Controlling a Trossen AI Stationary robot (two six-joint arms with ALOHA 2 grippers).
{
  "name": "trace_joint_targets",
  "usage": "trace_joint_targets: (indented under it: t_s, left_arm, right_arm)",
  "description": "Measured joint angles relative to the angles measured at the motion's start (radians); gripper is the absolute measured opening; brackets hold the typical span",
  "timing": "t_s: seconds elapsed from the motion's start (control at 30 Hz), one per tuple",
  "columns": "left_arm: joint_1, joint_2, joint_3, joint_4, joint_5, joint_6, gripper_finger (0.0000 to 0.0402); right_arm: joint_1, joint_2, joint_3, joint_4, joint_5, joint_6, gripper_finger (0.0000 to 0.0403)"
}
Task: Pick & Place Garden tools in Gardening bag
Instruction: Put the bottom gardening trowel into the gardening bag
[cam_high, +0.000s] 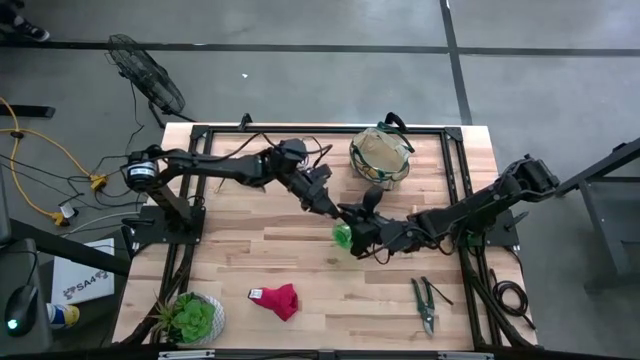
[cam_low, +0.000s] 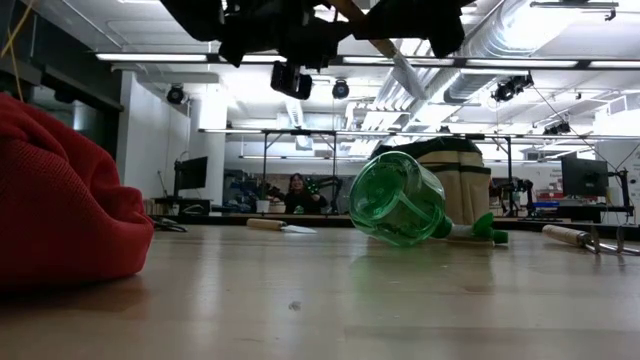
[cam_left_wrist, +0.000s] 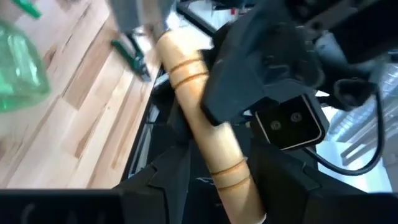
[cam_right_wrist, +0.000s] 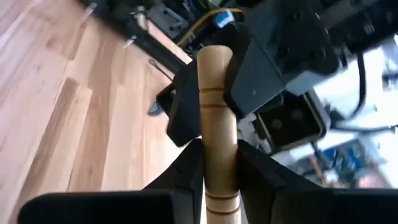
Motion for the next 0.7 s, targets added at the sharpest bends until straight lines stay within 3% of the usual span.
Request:
trace_joint_targets:
  t_s: [0.3, 0.7]
  left_arm:
    - [0.082, -0.096, -0.002, -0.040, 0.006, 0.152, 0.0163]
    - [0.182, -0.219, -0.002, -0.197, -0.023, 0.590, 0.0163]
  right_arm:
    - [0.008, -0.033, 0.001, -0.016, 0.196, 0.408, 0.0063]
    - [0.060, -0.047, 0.001, -0.027, 0.520, 0.889, 0.0063]
